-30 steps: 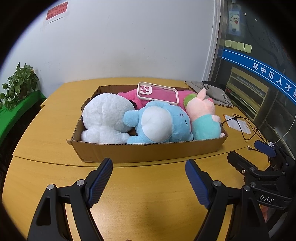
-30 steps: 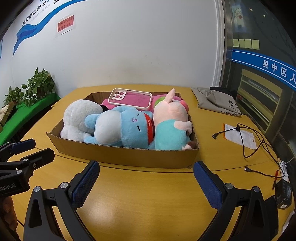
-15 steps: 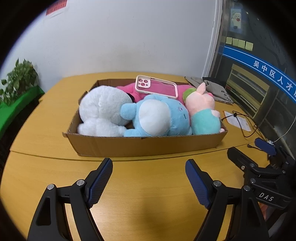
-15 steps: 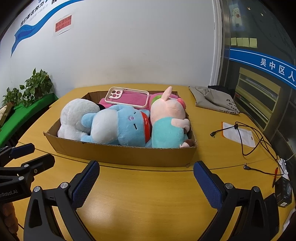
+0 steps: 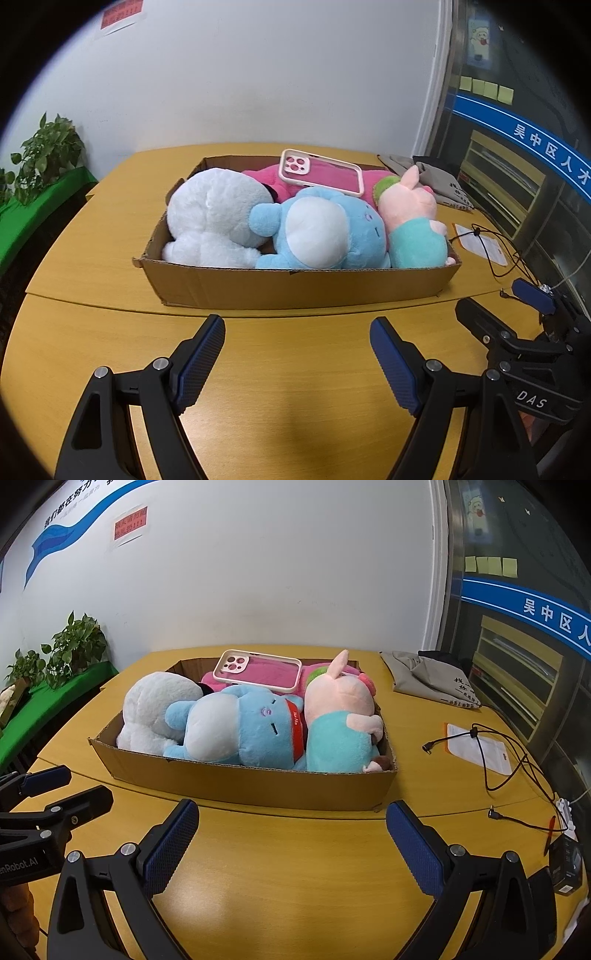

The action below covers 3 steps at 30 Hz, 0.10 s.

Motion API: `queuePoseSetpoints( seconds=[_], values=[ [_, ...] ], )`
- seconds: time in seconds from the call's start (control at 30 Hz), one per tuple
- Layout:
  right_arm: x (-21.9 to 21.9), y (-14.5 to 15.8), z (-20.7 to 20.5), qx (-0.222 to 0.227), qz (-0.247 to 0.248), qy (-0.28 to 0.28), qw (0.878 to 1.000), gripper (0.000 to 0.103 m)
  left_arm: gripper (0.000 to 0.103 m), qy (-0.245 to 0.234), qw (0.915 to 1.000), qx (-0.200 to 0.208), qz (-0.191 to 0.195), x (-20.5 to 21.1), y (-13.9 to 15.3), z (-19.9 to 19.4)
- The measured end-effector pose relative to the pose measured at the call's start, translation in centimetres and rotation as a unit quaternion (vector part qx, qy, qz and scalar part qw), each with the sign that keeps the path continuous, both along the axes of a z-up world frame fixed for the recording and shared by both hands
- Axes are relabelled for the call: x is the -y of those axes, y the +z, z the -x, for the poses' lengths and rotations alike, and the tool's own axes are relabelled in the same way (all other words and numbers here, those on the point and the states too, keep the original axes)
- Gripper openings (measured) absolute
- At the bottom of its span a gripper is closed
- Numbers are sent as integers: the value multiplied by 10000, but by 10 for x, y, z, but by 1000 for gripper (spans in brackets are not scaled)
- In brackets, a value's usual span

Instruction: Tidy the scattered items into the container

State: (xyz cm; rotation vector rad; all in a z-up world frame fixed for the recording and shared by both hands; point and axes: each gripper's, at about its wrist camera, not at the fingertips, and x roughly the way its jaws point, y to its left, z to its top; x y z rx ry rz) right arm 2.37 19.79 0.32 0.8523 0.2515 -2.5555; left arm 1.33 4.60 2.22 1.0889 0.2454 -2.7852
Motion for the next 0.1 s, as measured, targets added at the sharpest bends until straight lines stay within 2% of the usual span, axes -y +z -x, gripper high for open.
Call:
queuePoseSetpoints(
  seconds=[0.1],
  values=[
    [0,0,-1,0,-13,0,10000,103,81,-30,10000,24,-18,1,-1,0]
  ],
)
